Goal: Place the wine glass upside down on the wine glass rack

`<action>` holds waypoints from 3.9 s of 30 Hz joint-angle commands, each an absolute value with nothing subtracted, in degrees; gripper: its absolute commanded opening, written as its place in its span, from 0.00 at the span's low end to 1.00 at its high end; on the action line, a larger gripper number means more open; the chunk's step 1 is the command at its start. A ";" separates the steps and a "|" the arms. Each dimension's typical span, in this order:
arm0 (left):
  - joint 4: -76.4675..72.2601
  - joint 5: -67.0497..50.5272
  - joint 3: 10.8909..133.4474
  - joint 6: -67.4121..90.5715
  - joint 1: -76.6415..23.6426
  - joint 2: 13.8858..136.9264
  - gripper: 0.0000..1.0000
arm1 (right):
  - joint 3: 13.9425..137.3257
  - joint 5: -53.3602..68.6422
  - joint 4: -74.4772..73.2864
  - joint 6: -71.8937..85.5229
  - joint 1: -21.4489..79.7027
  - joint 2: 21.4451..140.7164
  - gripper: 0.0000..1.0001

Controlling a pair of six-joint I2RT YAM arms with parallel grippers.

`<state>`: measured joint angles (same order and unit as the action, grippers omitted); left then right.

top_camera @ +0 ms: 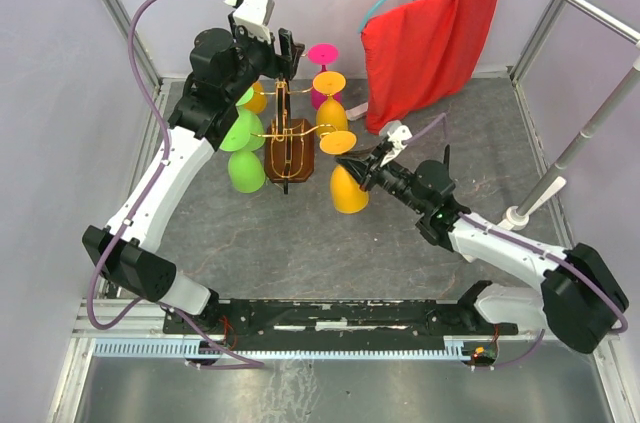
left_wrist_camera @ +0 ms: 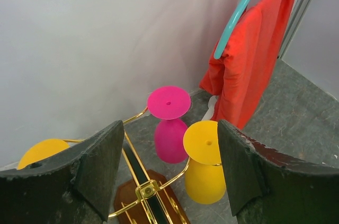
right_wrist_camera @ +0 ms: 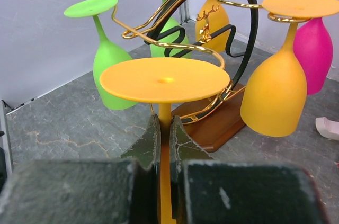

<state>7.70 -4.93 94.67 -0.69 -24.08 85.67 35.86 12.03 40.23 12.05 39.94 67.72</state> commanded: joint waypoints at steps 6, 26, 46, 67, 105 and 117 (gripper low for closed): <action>7.92 -3.36 96.62 0.16 -23.82 84.61 0.77 | 35.05 8.07 57.11 9.23 42.51 75.50 0.01; 8.09 -1.13 93.56 -3.69 -23.73 82.36 0.78 | 38.78 4.21 68.69 7.46 43.68 87.27 0.01; 7.26 -1.08 91.81 -4.57 -23.34 81.91 0.78 | 40.24 -5.02 76.15 3.41 43.86 94.95 0.01; 5.28 -1.32 91.41 -2.97 -22.16 82.94 0.79 | 34.99 -6.80 71.88 0.00 43.86 89.32 0.01; 4.42 0.43 89.38 -1.06 -21.71 80.86 0.85 | 36.82 5.33 66.24 -0.89 44.44 89.18 0.15; 5.90 -1.21 92.25 1.82 -21.45 83.18 0.99 | 32.72 -3.25 68.48 -2.15 44.47 86.23 0.67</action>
